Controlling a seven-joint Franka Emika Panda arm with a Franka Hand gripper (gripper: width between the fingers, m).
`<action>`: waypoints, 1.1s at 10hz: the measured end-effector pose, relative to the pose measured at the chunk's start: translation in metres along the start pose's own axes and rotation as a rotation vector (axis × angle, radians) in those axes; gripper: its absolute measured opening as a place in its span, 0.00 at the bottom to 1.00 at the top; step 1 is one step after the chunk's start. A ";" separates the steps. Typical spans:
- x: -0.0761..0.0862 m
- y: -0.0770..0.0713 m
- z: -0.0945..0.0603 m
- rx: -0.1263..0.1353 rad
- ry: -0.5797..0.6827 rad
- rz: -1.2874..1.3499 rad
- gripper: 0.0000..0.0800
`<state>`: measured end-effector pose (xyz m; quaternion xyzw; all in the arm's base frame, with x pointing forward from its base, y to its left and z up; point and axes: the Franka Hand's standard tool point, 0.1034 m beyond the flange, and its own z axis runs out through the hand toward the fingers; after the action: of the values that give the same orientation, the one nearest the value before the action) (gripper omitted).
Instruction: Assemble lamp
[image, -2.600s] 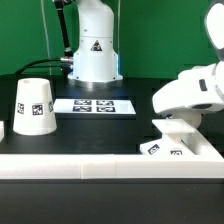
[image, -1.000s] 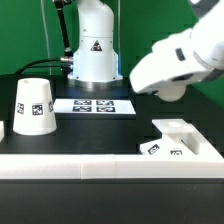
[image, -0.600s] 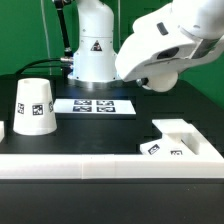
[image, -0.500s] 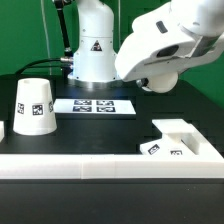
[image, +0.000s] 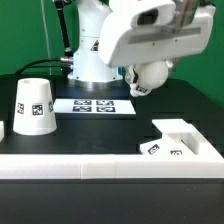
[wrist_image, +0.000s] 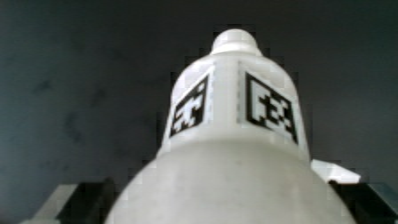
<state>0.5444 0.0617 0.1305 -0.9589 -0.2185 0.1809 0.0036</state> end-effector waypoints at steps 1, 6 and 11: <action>0.006 0.004 -0.009 -0.018 0.069 0.013 0.72; 0.016 0.016 -0.014 -0.101 0.376 0.018 0.72; 0.039 0.019 -0.038 -0.166 0.605 0.026 0.72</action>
Offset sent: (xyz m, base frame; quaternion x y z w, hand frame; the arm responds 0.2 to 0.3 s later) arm 0.0000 0.0000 0.0000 0.0000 0.1938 0.0000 0.9810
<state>0.5985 0.0638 0.1505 -0.9690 -0.2093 -0.1311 -0.0119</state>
